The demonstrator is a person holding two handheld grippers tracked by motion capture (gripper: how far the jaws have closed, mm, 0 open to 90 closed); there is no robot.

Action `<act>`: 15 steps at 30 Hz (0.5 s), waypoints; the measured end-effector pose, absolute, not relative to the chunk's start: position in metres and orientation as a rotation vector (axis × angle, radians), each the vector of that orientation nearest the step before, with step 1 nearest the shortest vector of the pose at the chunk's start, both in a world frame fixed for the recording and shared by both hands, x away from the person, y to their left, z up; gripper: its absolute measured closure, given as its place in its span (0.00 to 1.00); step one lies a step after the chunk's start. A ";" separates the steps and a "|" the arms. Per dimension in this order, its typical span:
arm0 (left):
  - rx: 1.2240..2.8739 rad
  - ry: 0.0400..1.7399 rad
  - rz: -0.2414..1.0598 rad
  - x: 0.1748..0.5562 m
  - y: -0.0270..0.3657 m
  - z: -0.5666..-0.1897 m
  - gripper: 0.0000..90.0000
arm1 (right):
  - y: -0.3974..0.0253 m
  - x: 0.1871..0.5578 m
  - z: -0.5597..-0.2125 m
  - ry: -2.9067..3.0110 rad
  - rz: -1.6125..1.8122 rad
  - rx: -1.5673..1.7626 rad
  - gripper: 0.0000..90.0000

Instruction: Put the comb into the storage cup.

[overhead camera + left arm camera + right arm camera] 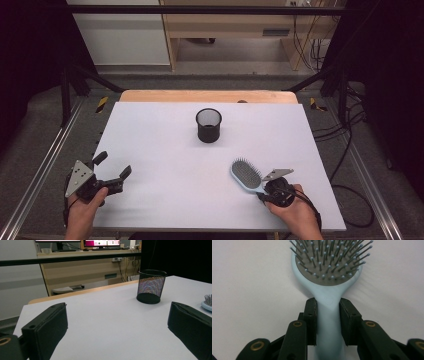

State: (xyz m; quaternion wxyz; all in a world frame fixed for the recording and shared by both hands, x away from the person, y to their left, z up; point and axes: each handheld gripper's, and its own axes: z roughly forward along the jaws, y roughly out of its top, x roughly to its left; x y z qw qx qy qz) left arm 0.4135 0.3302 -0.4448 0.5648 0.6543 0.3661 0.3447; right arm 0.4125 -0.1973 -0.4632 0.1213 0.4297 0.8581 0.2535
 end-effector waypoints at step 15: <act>1.500 0.878 0.797 0.412 0.332 -0.441 0.03 | -0.195 0.441 -0.439 2.324 0.926 1.227 0.77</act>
